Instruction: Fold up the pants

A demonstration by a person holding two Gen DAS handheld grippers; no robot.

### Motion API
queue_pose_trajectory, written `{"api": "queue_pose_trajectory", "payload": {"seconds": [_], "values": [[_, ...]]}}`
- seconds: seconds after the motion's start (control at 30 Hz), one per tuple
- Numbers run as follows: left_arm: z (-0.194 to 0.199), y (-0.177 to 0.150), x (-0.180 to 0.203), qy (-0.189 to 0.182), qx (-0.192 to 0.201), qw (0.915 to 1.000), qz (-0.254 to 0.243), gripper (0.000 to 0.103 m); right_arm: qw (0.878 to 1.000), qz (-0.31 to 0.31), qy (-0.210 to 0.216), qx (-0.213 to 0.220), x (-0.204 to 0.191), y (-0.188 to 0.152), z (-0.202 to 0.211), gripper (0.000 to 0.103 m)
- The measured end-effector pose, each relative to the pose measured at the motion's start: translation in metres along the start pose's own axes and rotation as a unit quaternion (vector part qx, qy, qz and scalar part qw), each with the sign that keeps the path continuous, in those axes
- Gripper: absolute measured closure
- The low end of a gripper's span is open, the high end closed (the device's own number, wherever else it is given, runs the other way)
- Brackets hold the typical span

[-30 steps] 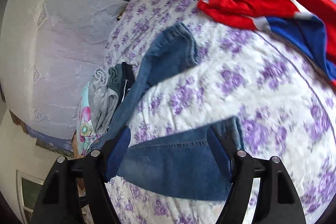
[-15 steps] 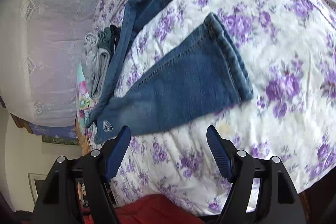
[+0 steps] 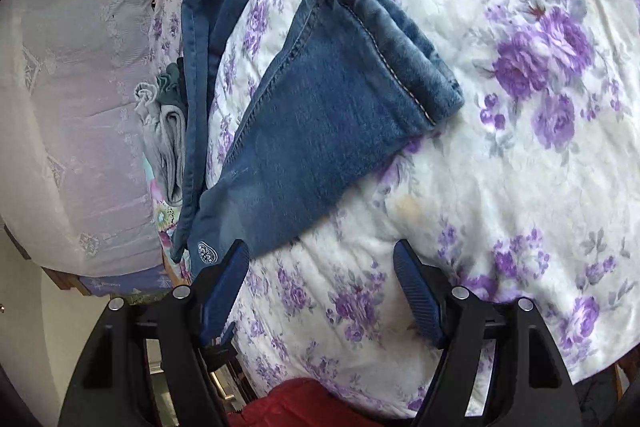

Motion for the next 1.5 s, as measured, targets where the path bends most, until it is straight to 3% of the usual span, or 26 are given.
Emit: {"api": "queue_pose_trajectory", "payload": {"seconds": [0.13, 0.2, 0.3, 0.33, 0.37, 0.53, 0.67, 0.87, 1.0, 1.03, 1.07, 1.1, 1.23, 1.33, 1.4, 1.43, 1.5], "values": [[0.006, -0.003, -0.017, 0.005, 0.008, 0.9998, 0.018, 0.016, 1.0, 0.007, 0.007, 0.012, -0.004, 0.015, -0.01, 0.03], [0.008, -0.003, -0.025, 0.007, 0.014, 0.9995, 0.028, 0.016, 1.0, 0.013, 0.011, 0.017, -0.007, 0.023, -0.015, 0.037], [0.01, 0.001, -0.026, 0.006, 0.022, 0.9991, 0.036, 0.016, 0.999, 0.031, 0.009, 0.031, -0.014, 0.038, -0.018, 0.068], [0.011, 0.004, -0.025, 0.006, 0.025, 0.999, 0.035, 0.016, 0.998, 0.038, 0.006, 0.04, -0.018, 0.043, -0.017, 0.089], [0.012, 0.008, -0.022, 0.006, 0.032, 0.9989, 0.033, 0.016, 0.997, 0.049, 0.008, 0.052, -0.024, 0.048, -0.012, 0.094], [0.017, 0.031, 0.005, -0.008, 0.059, 0.998, 0.021, 0.016, 0.986, 0.131, -0.001, 0.102, -0.066, 0.083, 0.016, 0.095], [0.018, 0.061, 0.033, -0.004, 0.09, 0.996, 0.001, 0.016, 0.99, 0.086, -0.024, 0.108, -0.037, 0.107, 0.017, 0.096], [0.019, 0.106, 0.045, 0.018, 0.131, 0.9912, 0.006, 0.017, 0.995, 0.046, -0.025, 0.082, -0.007, 0.096, 0.005, 0.094], [0.017, 0.122, 0.046, 0.024, 0.131, 0.991, 0.02, 0.016, 0.998, -0.003, -0.003, 0.066, 0.004, 0.084, -0.003, 0.081], [0.018, 0.123, 0.049, 0.025, 0.134, 0.9906, 0.011, 0.017, 0.998, -0.016, 0.004, 0.065, 0.005, 0.08, -0.004, 0.07], [0.02, 0.125, 0.052, 0.026, 0.139, 0.9899, -0.001, 0.026, 0.997, -0.026, 0.011, 0.066, 0.005, 0.076, -0.005, 0.064], [0.025, 0.126, 0.054, 0.032, 0.143, 0.9891, -0.013, 0.042, 0.997, -0.031, 0.017, 0.063, 0.004, 0.072, -0.008, 0.063], [0.028, 0.127, 0.059, 0.033, 0.139, 0.9894, -0.025, 0.044, 0.998, -0.025, 0.019, 0.061, -0.004, 0.063, -0.013, 0.058], [0.019, 0.134, 0.05, 0.066, 0.141, 0.9869, -0.041, 0.063, 0.997, -0.031, 0.02, 0.073, -0.005, 0.065, -0.017, 0.058], [0.022, 0.136, 0.043, 0.056, 0.142, 0.9876, -0.037, 0.071, 0.996, -0.026, 0.017, 0.079, -0.005, 0.067, -0.02, 0.058], [0.024, 0.136, 0.041, 0.05, 0.141, 0.9882, -0.033, 0.074, 0.997, -0.014, 0.013, 0.077, -0.008, 0.068, -0.022, 0.061], [0.032, 0.133, 0.037, 0.033, 0.136, 0.9896, -0.031, 0.083, 0.998, 0.02, -0.003, 0.067, -0.018, 0.07, -0.028, 0.089]]}}
Point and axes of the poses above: each gripper's, at about its wrist camera, not at the fingertips, and z roughly against the way its jaws point, x to its right, y to its top, the point moved 9 cm from there along -z, roughly the way its jaws point, and after that the axes turned 10 degrees about z, right-handed, at the moved point
